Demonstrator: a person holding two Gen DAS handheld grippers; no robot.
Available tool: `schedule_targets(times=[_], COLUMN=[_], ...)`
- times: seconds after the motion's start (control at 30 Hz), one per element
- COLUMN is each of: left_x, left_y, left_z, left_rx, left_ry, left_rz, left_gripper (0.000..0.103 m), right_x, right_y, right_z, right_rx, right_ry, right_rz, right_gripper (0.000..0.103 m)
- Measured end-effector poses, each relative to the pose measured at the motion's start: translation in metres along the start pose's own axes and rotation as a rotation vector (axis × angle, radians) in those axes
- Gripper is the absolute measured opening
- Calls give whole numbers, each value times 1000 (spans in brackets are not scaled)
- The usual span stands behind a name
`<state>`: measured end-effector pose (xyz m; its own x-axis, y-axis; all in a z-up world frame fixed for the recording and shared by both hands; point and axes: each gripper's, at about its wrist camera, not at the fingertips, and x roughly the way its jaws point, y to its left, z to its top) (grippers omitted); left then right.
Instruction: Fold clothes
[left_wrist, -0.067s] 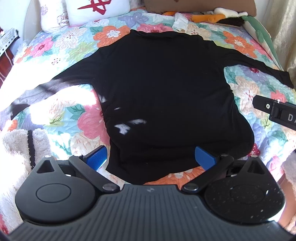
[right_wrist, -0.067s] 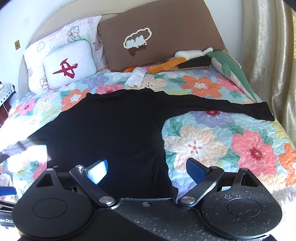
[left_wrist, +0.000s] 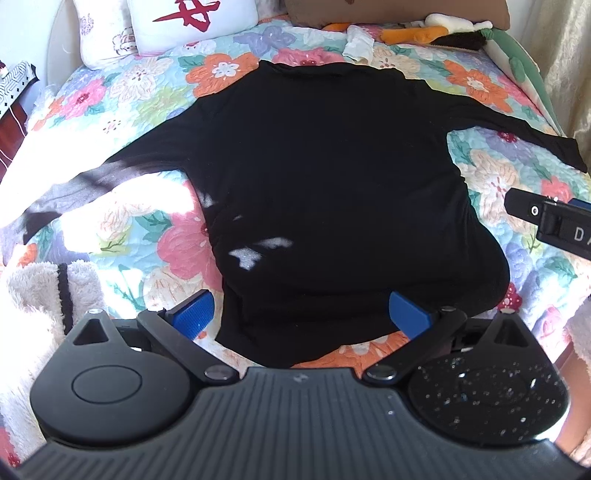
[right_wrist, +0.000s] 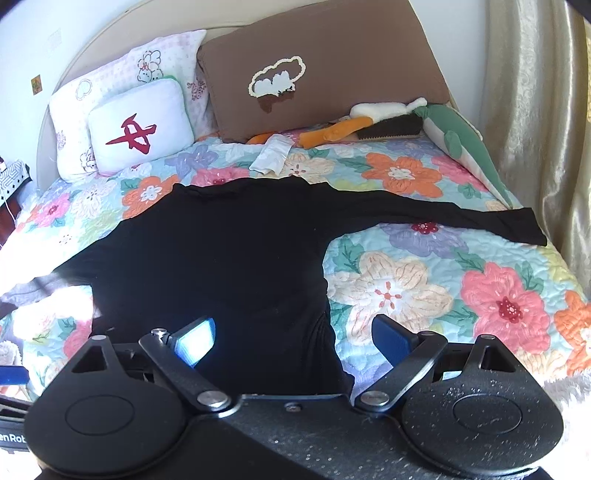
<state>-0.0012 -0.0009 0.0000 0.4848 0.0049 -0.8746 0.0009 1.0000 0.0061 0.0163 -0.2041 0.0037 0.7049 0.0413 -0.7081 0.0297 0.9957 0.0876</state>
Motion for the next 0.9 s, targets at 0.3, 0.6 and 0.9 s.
schedule_targets(times=[0.3, 0.6, 0.9], left_x=[-1, -11, -9], left_y=[1, 5, 7], left_z=[4, 17, 19], left_rx=[-2, 17, 17], left_ry=[-13, -11, -11], left_rz=[13, 11, 20], left_gripper=[103, 103, 103], right_x=[1, 1, -3], right_y=[3, 0, 4], right_z=[-1, -2, -4], right_rx=[-26, -13, -45], right_ry=[-32, -21, -31], right_rz=[4, 4, -10], right_gripper=[94, 94, 94])
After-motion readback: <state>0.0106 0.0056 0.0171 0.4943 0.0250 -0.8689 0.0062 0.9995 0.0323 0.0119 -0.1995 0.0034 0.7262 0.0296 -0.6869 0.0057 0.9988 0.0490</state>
